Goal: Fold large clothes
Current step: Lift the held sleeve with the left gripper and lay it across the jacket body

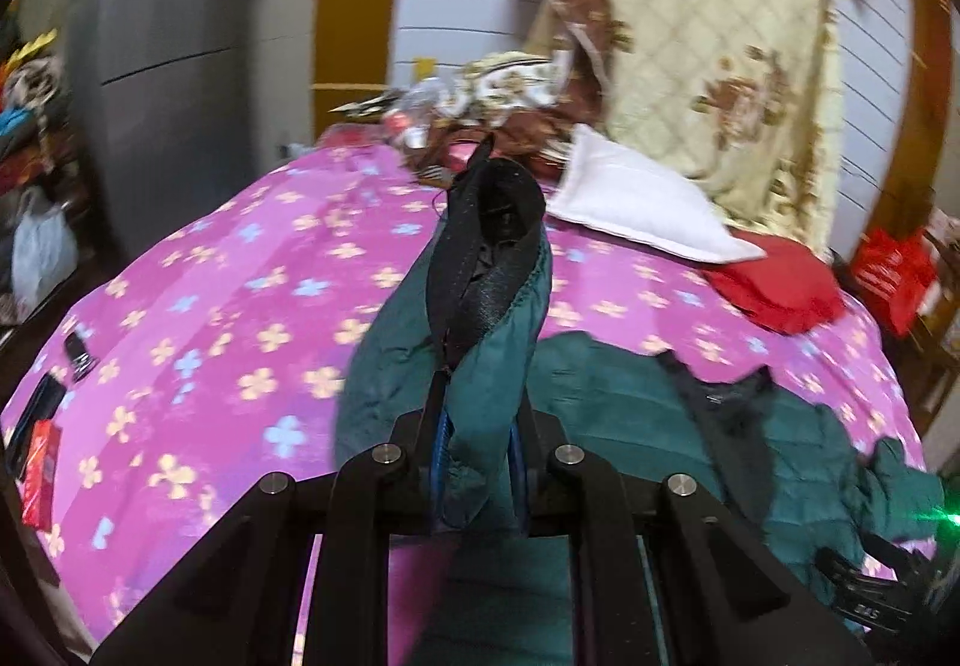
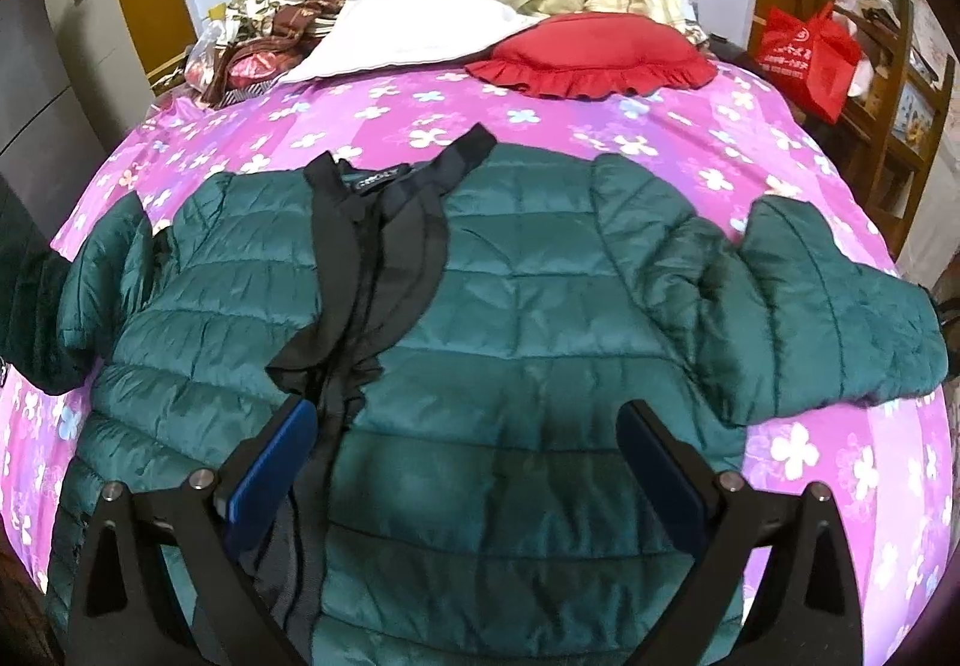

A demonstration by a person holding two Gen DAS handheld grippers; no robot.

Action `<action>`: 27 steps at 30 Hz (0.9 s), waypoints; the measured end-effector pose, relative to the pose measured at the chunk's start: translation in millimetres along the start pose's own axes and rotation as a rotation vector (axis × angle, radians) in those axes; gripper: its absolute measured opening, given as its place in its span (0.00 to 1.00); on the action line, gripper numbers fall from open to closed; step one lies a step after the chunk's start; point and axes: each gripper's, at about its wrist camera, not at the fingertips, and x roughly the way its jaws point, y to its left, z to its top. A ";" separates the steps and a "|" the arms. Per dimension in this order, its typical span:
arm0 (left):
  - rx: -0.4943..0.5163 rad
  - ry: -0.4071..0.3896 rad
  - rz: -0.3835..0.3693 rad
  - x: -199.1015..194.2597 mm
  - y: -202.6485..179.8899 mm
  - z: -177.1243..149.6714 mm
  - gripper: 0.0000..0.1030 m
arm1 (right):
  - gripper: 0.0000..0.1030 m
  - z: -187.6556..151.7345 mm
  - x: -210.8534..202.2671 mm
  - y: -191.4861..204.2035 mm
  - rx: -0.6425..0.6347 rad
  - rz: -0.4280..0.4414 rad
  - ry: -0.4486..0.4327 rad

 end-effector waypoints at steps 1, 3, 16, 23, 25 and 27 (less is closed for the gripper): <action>0.010 0.004 -0.011 0.1 -8.1 -1.0 0.00 | 0.99 -0.3 -0.6 -2.5 0.004 -0.001 -0.001; 0.031 0.018 -0.038 2.2 -27.7 -3.3 0.00 | 0.99 -1.2 -1.4 -8.1 0.011 -0.005 0.000; 0.156 0.137 -0.134 35.0 -132.7 -40.1 0.00 | 0.99 0.3 -4.9 -43.3 0.037 -0.050 -0.008; 0.214 0.194 -0.162 56.5 -177.9 -64.8 0.00 | 0.99 6.2 4.9 -66.1 0.054 -0.090 -0.002; 0.222 0.214 -0.172 63.2 -188.1 -72.2 0.00 | 0.99 8.9 8.4 -71.6 0.061 -0.096 0.003; 0.228 0.230 -0.180 69.0 -196.0 -78.5 0.00 | 0.99 10.9 12.5 -77.5 0.063 -0.102 0.010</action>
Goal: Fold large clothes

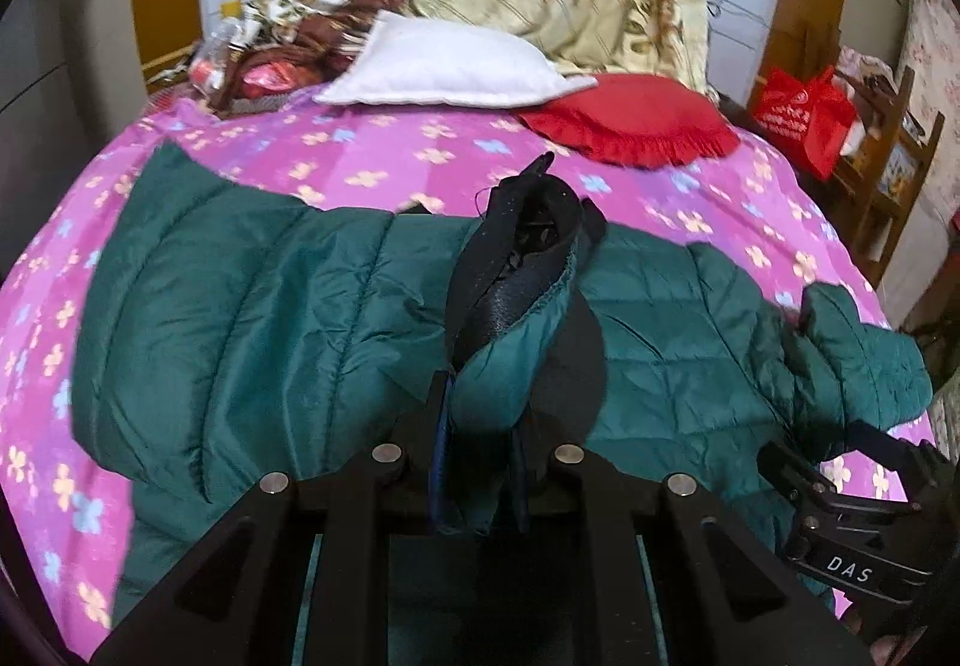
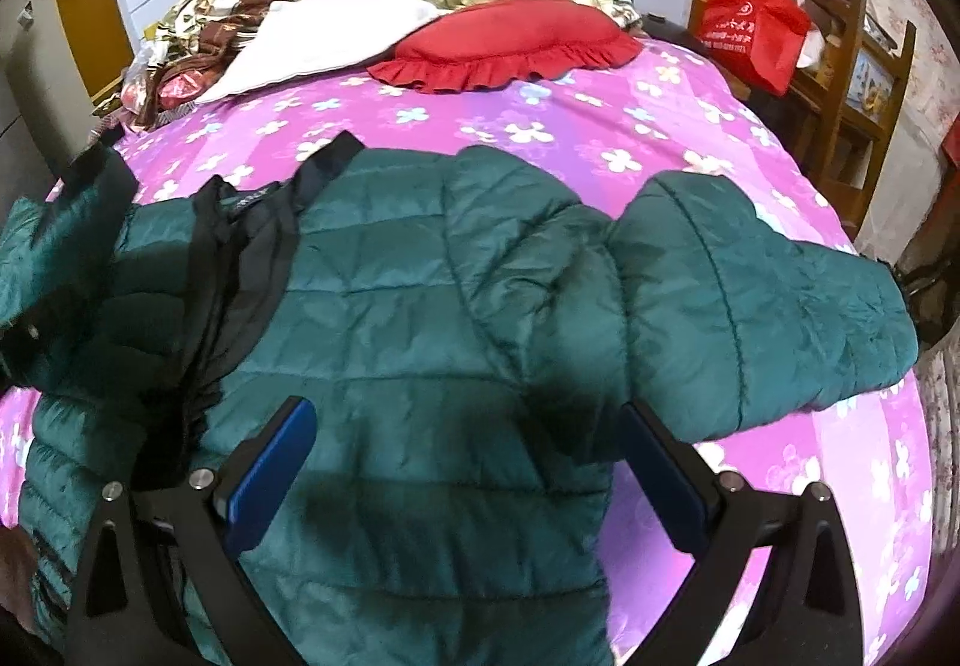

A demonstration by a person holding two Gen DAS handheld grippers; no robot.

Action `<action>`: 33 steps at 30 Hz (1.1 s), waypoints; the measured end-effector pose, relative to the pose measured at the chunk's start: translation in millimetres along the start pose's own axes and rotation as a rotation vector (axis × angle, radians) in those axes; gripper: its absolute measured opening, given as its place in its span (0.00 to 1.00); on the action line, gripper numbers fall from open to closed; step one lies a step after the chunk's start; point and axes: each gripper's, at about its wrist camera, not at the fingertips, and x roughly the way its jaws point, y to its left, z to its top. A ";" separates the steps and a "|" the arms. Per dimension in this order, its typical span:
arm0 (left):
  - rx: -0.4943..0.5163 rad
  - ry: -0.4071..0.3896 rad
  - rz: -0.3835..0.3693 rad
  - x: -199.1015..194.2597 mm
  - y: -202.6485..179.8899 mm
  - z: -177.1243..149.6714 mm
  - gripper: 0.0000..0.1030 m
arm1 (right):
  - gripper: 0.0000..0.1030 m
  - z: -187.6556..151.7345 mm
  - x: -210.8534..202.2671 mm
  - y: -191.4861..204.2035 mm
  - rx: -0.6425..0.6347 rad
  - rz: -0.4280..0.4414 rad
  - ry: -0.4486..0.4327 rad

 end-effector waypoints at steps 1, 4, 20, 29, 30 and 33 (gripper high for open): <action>0.004 0.009 -0.004 4.6 -4.3 -1.9 0.00 | 0.99 -0.1 1.5 -1.9 -0.002 -0.003 0.003; 0.013 0.032 -0.013 17.0 -14.7 -6.6 0.00 | 0.99 -3.0 3.3 -5.6 -0.013 -0.009 0.008; -0.007 0.070 -0.172 -6.2 -14.0 -12.7 0.15 | 0.99 -17.9 4.9 -23.4 0.010 -0.003 0.051; 0.007 -0.023 -0.050 -66.1 50.1 -6.3 0.15 | 0.99 -12.5 -11.8 -9.0 0.043 0.113 0.038; 0.003 -0.033 -0.025 -67.6 58.1 -6.3 0.15 | 0.99 -10.2 -12.5 -4.1 0.040 0.128 0.032; -0.023 -0.042 0.055 -64.0 87.2 -6.7 0.15 | 0.99 -4.7 -6.3 11.4 0.035 0.149 0.045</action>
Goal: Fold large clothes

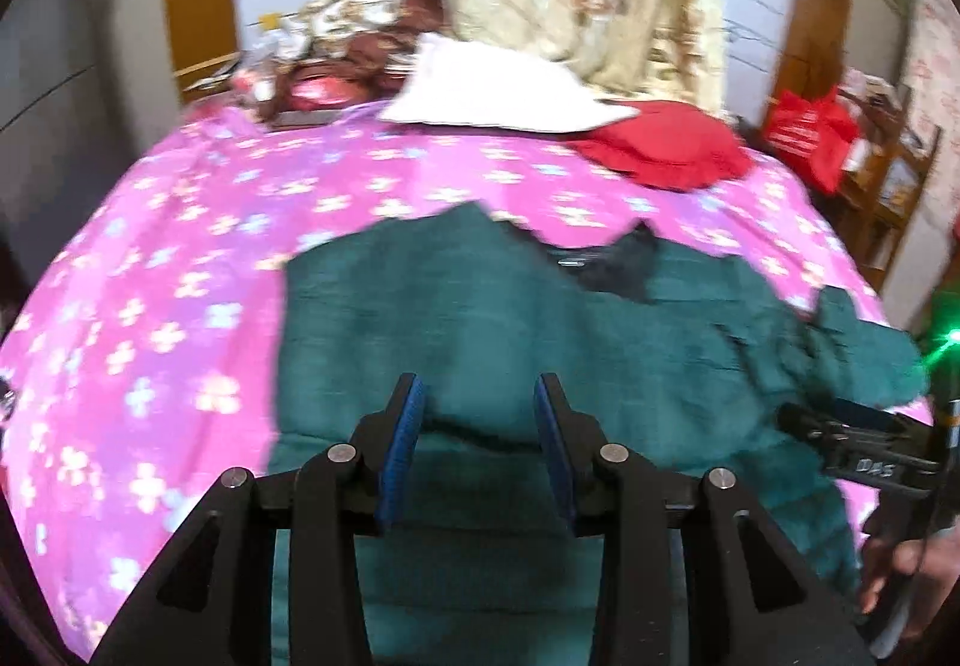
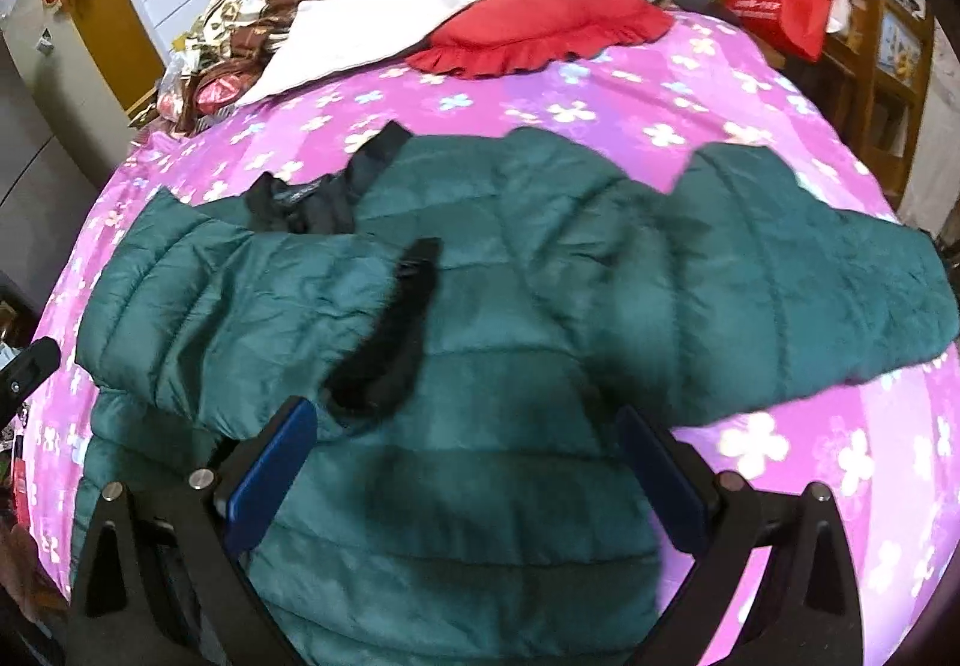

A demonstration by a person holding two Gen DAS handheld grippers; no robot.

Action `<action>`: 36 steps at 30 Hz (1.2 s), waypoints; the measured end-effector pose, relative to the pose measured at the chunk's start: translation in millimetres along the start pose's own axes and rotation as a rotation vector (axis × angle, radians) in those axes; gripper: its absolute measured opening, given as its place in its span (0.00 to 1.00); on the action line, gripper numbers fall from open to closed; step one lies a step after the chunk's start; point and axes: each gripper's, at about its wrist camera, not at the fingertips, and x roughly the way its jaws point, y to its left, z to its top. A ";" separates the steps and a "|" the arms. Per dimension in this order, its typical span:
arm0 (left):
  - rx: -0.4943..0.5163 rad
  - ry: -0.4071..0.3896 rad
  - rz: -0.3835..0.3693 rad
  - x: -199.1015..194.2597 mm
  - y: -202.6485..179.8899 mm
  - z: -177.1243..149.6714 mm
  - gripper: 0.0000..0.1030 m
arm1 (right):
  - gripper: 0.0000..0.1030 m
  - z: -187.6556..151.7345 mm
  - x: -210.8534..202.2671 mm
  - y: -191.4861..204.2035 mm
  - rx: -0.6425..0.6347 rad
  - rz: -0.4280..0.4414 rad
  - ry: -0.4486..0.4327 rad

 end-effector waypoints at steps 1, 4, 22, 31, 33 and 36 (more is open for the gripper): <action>-0.021 0.007 0.022 4.5 11.2 -0.6 0.15 | 0.99 1.6 5.5 5.0 -0.001 0.009 0.007; -0.071 0.023 0.052 14.8 32.7 -5.7 0.15 | 0.99 6.2 24.6 16.7 0.006 0.027 0.037; -0.110 0.072 0.094 61.0 44.8 -8.5 0.15 | 0.18 31.7 11.9 -2.6 -0.039 -0.026 -0.140; -0.127 0.074 0.100 68.9 44.2 -6.5 0.15 | 0.29 35.2 47.7 -17.9 -0.036 -0.141 -0.094; -0.120 0.060 0.106 69.9 42.8 -0.7 0.15 | 0.45 35.6 33.0 -15.5 -0.032 -0.173 -0.122; -0.119 0.042 0.115 75.8 38.3 7.4 0.15 | 0.62 33.9 5.5 -0.8 -0.057 -0.124 -0.178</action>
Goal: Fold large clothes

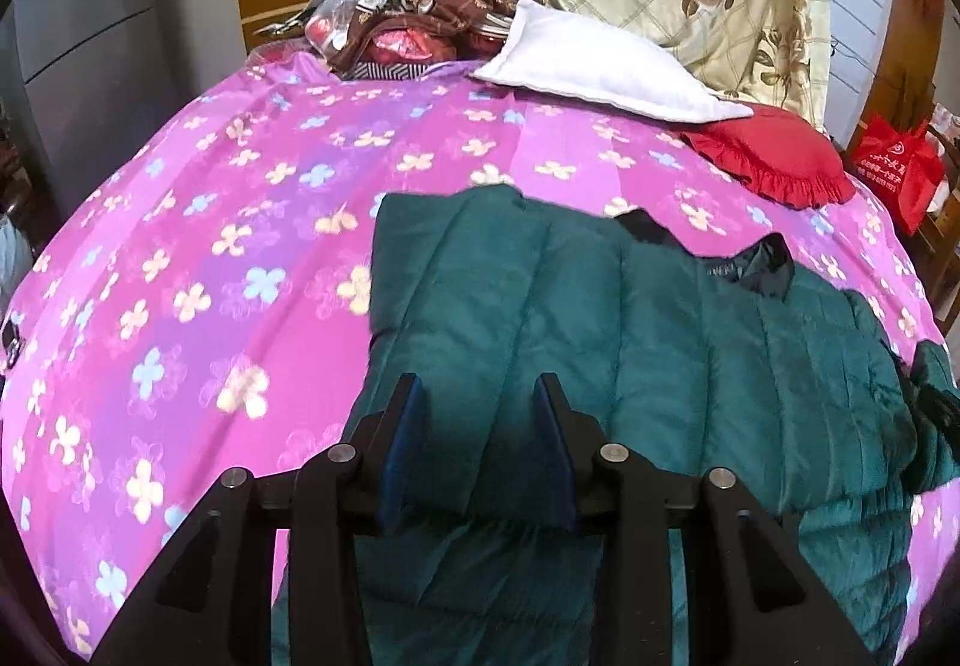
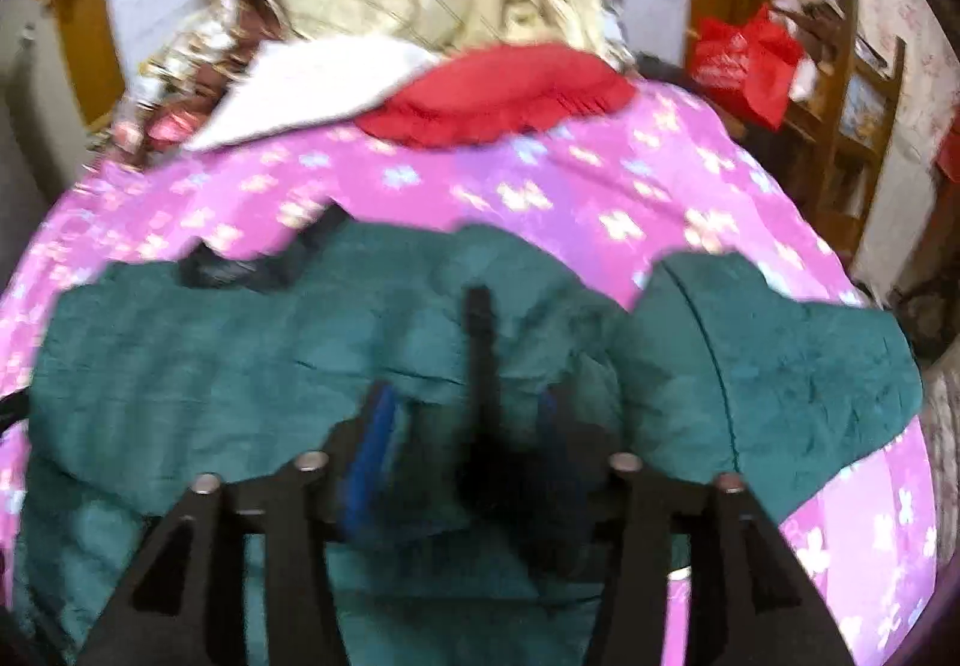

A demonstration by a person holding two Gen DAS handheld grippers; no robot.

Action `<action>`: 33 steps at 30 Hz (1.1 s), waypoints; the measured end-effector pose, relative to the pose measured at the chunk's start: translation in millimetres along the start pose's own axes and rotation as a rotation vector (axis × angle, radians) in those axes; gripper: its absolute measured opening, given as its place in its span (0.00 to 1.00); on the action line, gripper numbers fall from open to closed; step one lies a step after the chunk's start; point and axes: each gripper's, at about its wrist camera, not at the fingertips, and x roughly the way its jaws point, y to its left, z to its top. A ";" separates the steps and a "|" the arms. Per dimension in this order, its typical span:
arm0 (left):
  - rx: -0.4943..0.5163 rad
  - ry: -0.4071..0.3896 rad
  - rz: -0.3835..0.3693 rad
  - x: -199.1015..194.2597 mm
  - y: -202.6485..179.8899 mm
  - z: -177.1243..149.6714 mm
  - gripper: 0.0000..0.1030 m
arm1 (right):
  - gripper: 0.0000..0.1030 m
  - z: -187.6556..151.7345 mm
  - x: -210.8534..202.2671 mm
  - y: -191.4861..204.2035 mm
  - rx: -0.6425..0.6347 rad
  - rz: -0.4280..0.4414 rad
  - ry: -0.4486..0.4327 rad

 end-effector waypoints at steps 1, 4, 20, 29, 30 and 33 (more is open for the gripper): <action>-0.002 -0.003 -0.002 2.3 -2.0 2.1 0.15 | 0.64 1.8 -4.4 6.7 -0.019 0.027 -0.006; -0.001 0.000 -0.003 15.4 -10.2 6.8 0.15 | 0.65 5.5 -1.7 37.6 -0.103 0.122 0.024; 0.028 0.014 0.033 50.0 -22.7 -5.0 0.16 | 0.65 3.2 71.6 62.1 -0.186 0.078 0.131; 0.035 0.002 0.049 51.0 -24.8 -6.9 0.17 | 0.65 -18.9 31.5 38.0 -0.208 0.078 0.122; 0.038 0.000 0.050 50.9 -25.1 -7.1 0.17 | 0.65 -21.4 36.1 35.8 -0.204 0.077 0.130; 0.044 0.001 0.046 49.1 -25.2 -7.3 0.17 | 0.65 -29.1 51.4 30.5 -0.167 0.098 0.157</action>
